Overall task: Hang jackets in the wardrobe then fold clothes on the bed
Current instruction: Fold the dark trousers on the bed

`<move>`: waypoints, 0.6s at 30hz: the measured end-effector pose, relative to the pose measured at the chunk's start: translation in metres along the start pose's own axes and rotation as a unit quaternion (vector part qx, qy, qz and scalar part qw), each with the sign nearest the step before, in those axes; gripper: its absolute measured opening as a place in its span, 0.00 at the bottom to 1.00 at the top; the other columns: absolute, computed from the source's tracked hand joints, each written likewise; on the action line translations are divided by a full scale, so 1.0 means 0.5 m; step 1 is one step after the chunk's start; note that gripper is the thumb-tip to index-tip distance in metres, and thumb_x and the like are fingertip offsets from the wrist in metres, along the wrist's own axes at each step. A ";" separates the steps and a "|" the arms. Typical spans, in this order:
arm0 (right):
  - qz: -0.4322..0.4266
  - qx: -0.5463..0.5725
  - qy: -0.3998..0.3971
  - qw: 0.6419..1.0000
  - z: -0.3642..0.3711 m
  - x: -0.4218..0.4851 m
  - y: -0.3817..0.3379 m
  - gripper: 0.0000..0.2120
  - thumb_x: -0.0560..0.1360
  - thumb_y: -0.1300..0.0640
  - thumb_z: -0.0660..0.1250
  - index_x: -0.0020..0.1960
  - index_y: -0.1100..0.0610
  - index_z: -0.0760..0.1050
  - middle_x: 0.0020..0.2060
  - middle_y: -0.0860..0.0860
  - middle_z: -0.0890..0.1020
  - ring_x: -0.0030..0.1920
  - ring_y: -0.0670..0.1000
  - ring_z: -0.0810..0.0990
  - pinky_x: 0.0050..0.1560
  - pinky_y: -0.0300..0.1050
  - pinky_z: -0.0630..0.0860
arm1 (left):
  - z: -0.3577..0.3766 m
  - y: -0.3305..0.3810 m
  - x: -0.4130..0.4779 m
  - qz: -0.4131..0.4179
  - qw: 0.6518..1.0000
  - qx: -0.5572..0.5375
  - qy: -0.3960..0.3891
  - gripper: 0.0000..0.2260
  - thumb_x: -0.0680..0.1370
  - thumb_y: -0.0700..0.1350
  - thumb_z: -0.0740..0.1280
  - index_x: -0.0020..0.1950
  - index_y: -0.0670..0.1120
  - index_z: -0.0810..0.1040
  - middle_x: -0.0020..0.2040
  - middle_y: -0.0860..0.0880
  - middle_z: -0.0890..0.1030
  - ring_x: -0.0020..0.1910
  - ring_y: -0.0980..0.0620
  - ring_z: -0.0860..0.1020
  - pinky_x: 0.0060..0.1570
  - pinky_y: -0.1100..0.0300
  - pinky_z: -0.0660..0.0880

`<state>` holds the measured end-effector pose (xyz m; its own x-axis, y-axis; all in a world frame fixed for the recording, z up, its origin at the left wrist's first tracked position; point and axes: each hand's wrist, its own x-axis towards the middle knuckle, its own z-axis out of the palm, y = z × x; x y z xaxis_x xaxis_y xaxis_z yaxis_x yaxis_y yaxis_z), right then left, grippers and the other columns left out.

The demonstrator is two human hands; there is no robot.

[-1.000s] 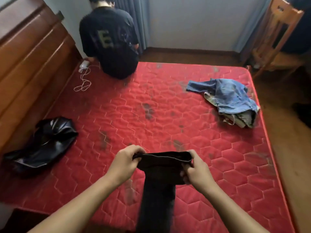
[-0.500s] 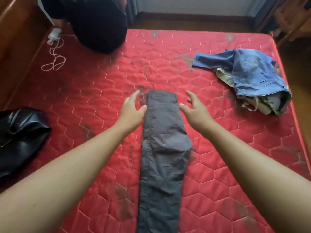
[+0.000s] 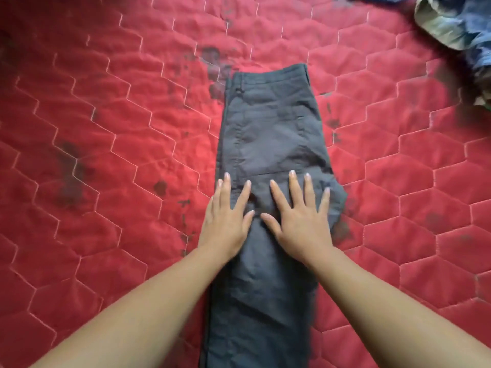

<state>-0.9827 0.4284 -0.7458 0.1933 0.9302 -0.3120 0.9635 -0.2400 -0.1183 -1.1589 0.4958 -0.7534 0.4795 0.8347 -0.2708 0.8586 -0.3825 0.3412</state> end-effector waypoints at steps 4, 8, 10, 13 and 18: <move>0.007 -0.041 0.028 0.999 0.089 -0.002 -0.005 0.39 0.78 0.27 0.49 0.83 0.43 0.48 0.83 0.57 0.44 0.81 0.64 0.38 0.73 0.78 0.40 | 0.090 -0.045 -0.003 0.024 0.996 0.068 0.059 0.29 0.82 0.59 0.53 0.83 0.53 0.54 0.82 0.38 0.47 0.82 0.41 0.47 0.79 0.46 0.51; 0.012 -0.039 0.037 0.998 0.082 -0.001 -0.010 0.39 0.78 0.26 0.48 0.83 0.43 0.48 0.83 0.57 0.44 0.81 0.64 0.39 0.73 0.78 0.42 | 0.091 -0.045 -0.002 0.035 0.994 0.066 0.086 0.29 0.81 0.59 0.54 0.82 0.53 0.57 0.83 0.39 0.49 0.82 0.42 0.48 0.79 0.45 0.54; 0.006 -0.022 0.040 0.999 0.072 -0.002 -0.006 0.38 0.78 0.27 0.47 0.83 0.43 0.49 0.83 0.57 0.44 0.81 0.63 0.39 0.73 0.77 0.42 | 0.073 -0.035 -0.001 0.018 0.997 0.024 0.074 0.29 0.81 0.59 0.54 0.82 0.53 0.56 0.83 0.40 0.49 0.82 0.42 0.49 0.78 0.45 0.55; -0.020 -0.017 0.048 0.999 0.053 0.027 0.003 0.37 0.78 0.28 0.47 0.83 0.42 0.51 0.83 0.56 0.47 0.82 0.63 0.41 0.73 0.77 0.43 | 0.034 -0.015 0.047 -0.048 0.993 -0.062 0.091 0.28 0.81 0.55 0.62 0.80 0.52 0.62 0.81 0.42 0.57 0.79 0.42 0.57 0.74 0.44 0.59; -0.011 -0.043 0.054 0.998 0.065 0.075 -0.018 0.37 0.78 0.27 0.44 0.83 0.41 0.48 0.83 0.55 0.45 0.81 0.65 0.37 0.72 0.79 0.40 | -0.009 -0.028 0.138 -0.140 0.931 -0.288 0.175 0.13 0.75 0.38 0.68 0.58 0.49 0.81 0.57 0.45 0.75 0.56 0.46 0.78 0.65 0.51 0.72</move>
<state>-0.9900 0.4564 -0.7873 0.1854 0.9608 -0.2062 0.9794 -0.1978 -0.0412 -1.1385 0.5605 -0.7728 0.0760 0.9863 -0.1462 0.6534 0.0615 0.7545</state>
